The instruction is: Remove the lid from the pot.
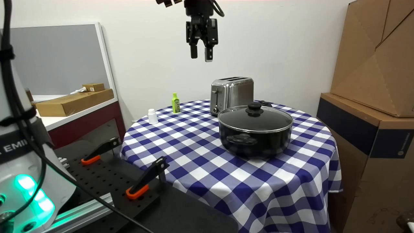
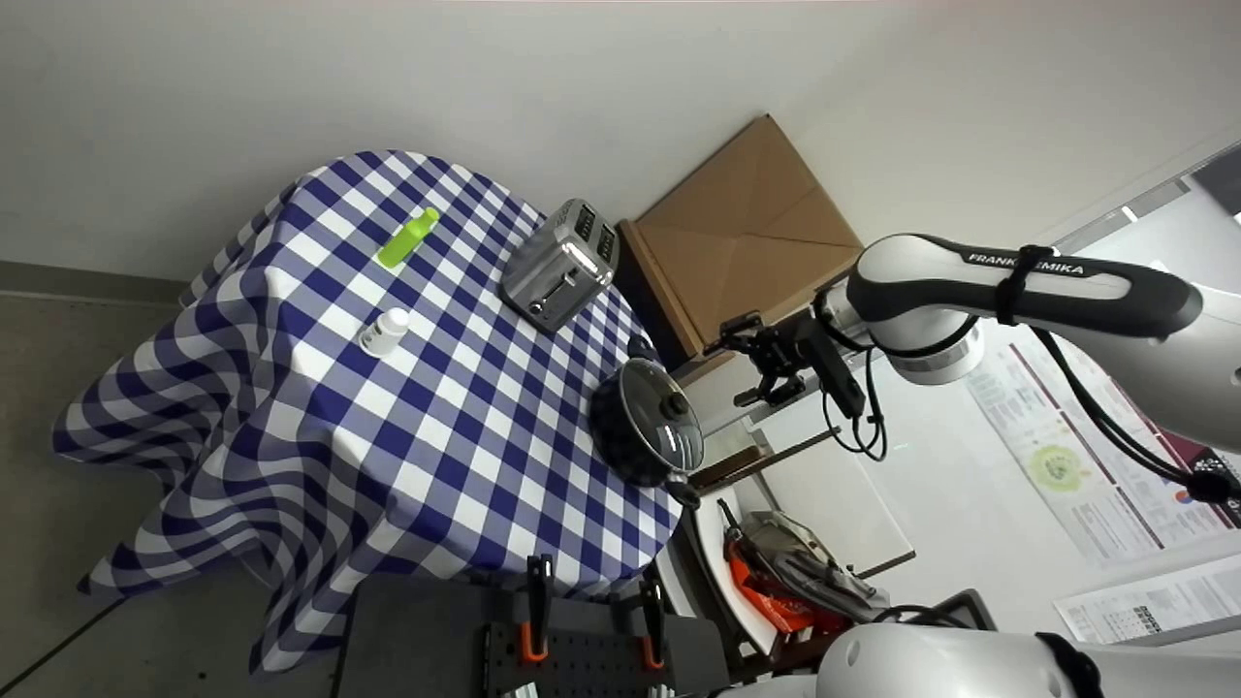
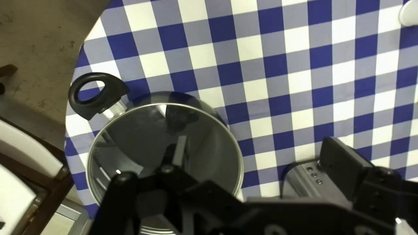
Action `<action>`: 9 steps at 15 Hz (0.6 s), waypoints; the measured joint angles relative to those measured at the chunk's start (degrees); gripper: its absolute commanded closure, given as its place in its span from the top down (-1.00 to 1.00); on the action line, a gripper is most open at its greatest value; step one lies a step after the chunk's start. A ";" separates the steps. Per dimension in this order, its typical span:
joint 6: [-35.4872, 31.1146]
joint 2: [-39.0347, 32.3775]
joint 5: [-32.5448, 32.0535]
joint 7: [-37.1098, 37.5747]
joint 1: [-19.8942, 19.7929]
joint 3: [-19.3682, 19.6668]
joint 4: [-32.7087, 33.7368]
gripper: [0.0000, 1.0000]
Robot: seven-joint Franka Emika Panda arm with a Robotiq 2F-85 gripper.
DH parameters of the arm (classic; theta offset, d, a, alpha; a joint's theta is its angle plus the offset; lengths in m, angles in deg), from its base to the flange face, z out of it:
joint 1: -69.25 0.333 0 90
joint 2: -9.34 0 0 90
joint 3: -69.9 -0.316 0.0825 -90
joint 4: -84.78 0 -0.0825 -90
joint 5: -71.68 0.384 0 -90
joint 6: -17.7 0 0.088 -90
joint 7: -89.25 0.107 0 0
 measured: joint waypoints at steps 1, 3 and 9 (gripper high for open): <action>-1.59 -0.92 0.09 0.06 -0.97 1.17 -0.07 1.00; -4.53 -2.90 0.04 0.10 -3.25 3.11 -0.33 1.00; -10.16 -9.59 -1.00 0.58 -7.31 5.97 0.48 1.00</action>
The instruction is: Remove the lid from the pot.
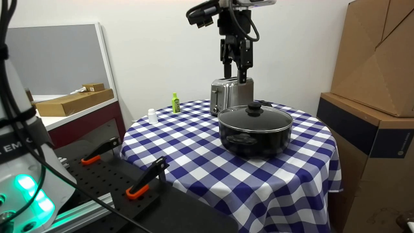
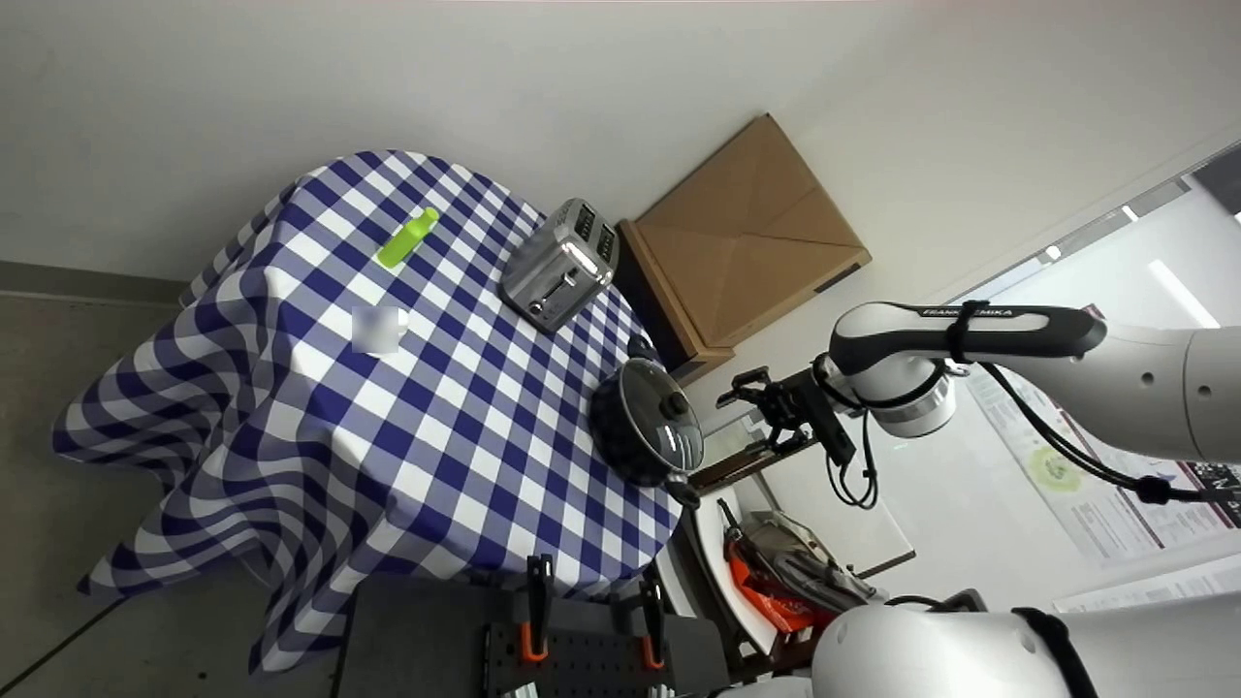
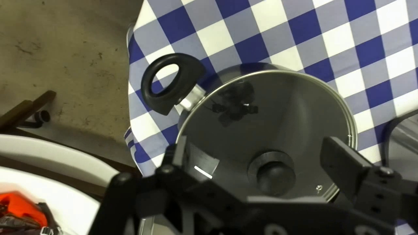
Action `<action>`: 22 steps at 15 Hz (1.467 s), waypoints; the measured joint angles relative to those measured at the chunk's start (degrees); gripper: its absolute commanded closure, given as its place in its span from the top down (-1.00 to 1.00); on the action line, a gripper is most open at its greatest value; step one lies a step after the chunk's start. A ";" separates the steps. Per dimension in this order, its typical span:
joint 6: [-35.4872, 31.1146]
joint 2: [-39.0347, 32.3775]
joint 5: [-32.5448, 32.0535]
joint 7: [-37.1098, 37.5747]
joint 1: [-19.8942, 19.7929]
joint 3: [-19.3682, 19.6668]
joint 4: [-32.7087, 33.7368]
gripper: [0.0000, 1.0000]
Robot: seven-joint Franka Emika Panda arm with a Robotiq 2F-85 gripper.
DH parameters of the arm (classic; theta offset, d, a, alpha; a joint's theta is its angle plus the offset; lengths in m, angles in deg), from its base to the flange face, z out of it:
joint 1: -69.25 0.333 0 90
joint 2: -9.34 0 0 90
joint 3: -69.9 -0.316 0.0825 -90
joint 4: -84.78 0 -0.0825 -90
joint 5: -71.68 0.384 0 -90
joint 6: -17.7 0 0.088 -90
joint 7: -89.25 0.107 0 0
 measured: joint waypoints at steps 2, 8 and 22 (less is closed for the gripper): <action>-1.32 -2.59 -1.03 1.25 0.00 0.04 1.66 1.00; -4.59 -10.42 -3.65 5.50 1.58 -0.13 8.63 1.00; -4.90 -27.70 -4.03 6.70 5.64 -0.09 21.45 0.46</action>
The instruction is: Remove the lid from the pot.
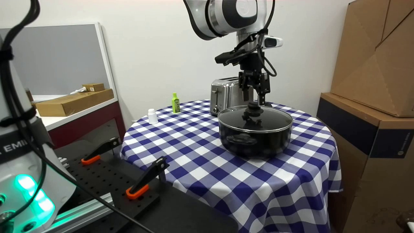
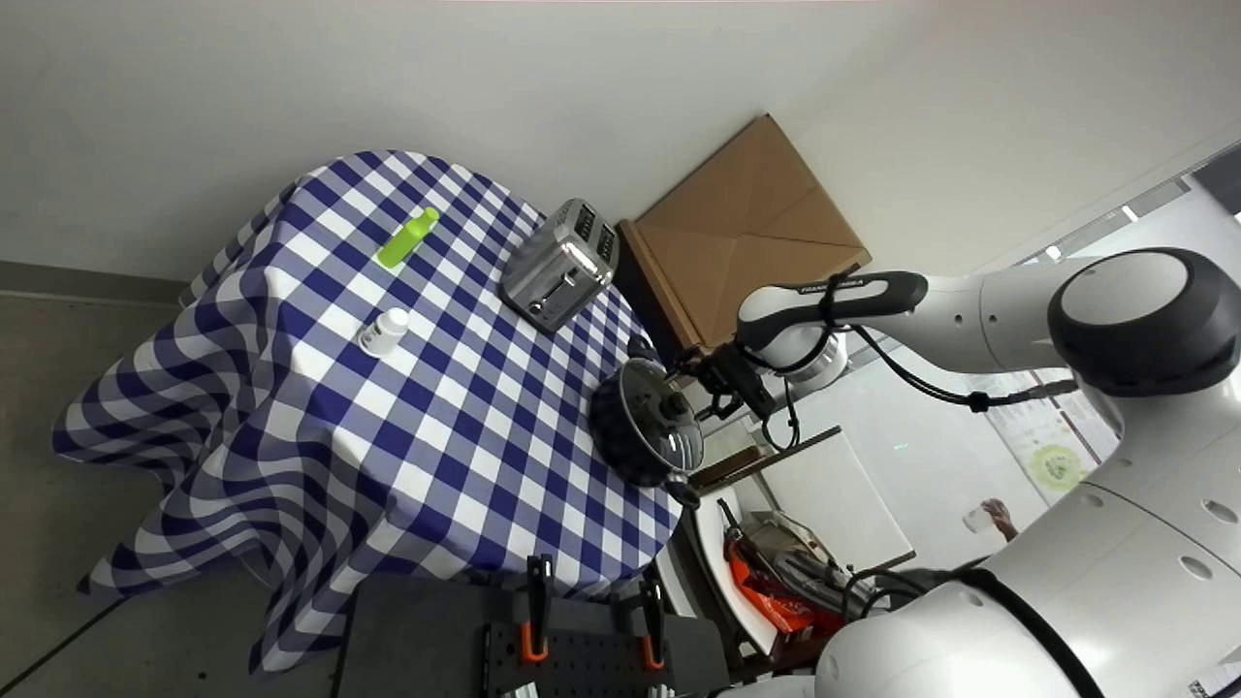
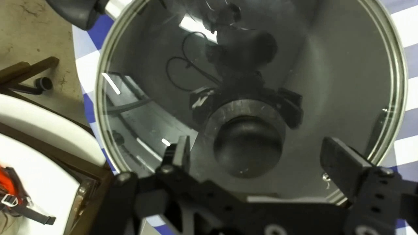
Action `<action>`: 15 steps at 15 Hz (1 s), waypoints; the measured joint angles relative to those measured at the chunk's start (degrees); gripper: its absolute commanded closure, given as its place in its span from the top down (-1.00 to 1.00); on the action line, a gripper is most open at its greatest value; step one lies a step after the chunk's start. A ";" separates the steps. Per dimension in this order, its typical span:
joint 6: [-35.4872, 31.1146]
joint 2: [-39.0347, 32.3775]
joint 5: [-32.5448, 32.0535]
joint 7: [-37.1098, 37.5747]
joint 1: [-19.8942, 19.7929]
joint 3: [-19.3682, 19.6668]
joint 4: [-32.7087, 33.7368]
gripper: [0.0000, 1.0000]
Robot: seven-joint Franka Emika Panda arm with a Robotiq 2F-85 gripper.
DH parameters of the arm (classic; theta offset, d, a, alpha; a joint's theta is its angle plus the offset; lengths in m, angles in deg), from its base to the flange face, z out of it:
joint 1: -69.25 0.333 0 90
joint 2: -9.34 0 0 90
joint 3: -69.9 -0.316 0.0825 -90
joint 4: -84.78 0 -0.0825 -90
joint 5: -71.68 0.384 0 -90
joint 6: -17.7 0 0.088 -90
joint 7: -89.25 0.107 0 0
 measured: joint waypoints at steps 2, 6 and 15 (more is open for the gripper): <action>0.00 -1.78 0.00 0.01 0.18 0.08 1.32 0.21; 0.16 -2.91 -0.06 0.03 0.98 0.78 2.88 -0.36; 0.64 -1.49 0.17 -0.79 1.91 0.55 2.44 -0.49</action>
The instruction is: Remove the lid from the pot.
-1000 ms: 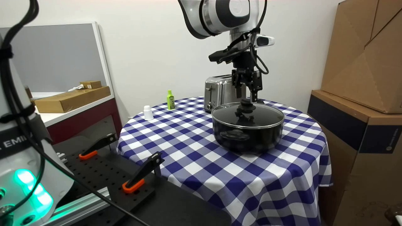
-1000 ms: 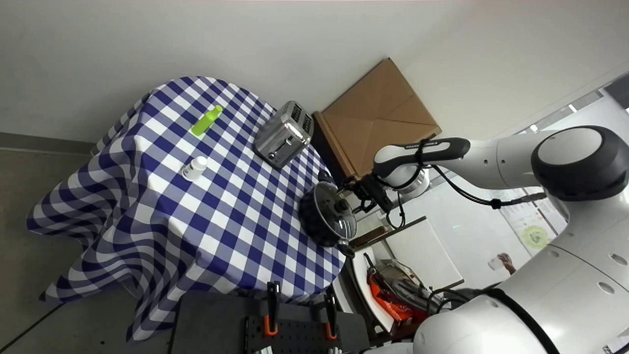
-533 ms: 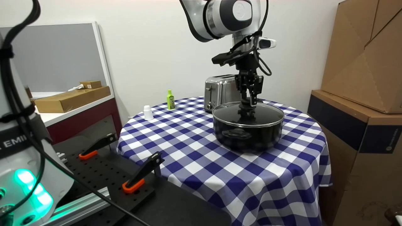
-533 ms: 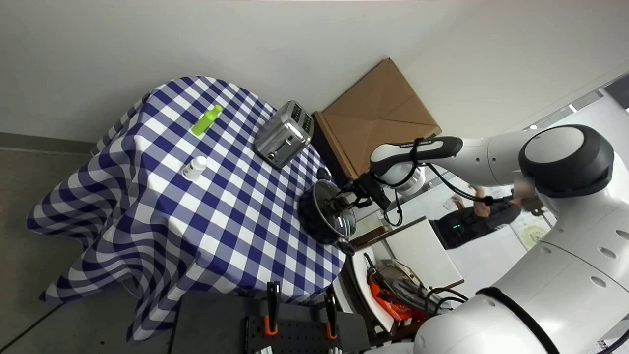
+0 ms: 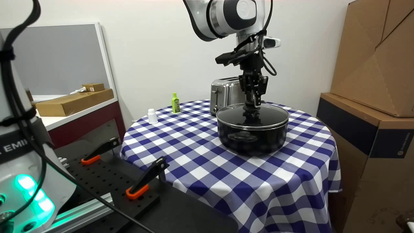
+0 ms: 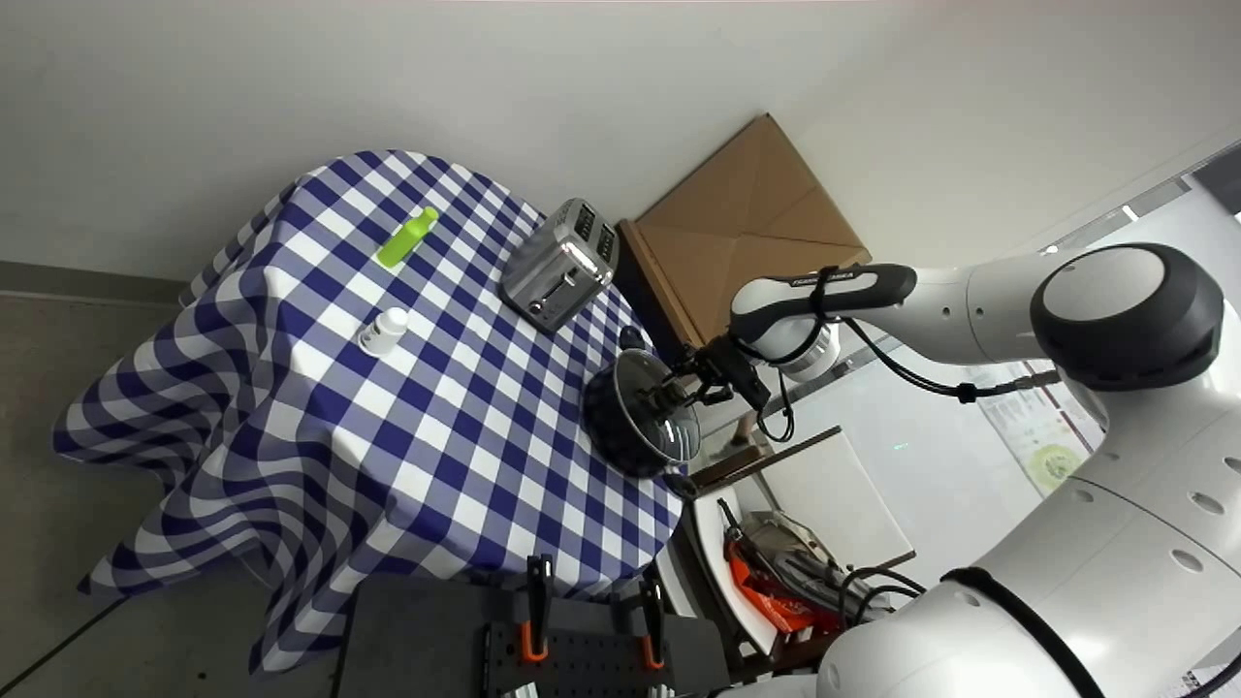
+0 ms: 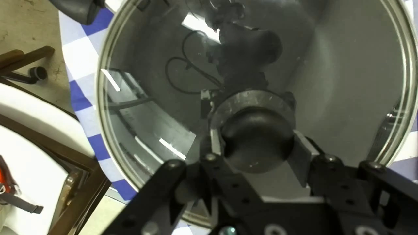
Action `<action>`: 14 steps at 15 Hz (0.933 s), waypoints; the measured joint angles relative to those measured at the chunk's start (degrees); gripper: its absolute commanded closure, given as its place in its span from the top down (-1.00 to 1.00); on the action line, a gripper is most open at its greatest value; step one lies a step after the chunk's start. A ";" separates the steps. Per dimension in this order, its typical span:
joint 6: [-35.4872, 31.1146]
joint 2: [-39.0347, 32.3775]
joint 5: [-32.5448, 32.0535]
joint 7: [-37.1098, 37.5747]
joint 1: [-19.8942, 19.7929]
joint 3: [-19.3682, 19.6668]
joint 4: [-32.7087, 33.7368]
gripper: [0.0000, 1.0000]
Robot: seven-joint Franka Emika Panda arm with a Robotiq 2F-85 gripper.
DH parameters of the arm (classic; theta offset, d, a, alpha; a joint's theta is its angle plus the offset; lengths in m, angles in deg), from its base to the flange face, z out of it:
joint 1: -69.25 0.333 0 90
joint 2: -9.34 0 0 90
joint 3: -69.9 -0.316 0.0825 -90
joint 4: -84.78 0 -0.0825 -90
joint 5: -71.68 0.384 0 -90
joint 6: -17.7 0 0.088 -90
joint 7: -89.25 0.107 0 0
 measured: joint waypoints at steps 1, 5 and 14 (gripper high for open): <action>0.97 0.94 0.23 -0.88 0.00 -0.54 -0.37 -0.49; 9.60 8.77 1.81 -6.14 0.44 -3.98 -2.51 -0.49; 23.17 18.92 1.86 -9.17 8.35 -13.26 -4.90 -0.49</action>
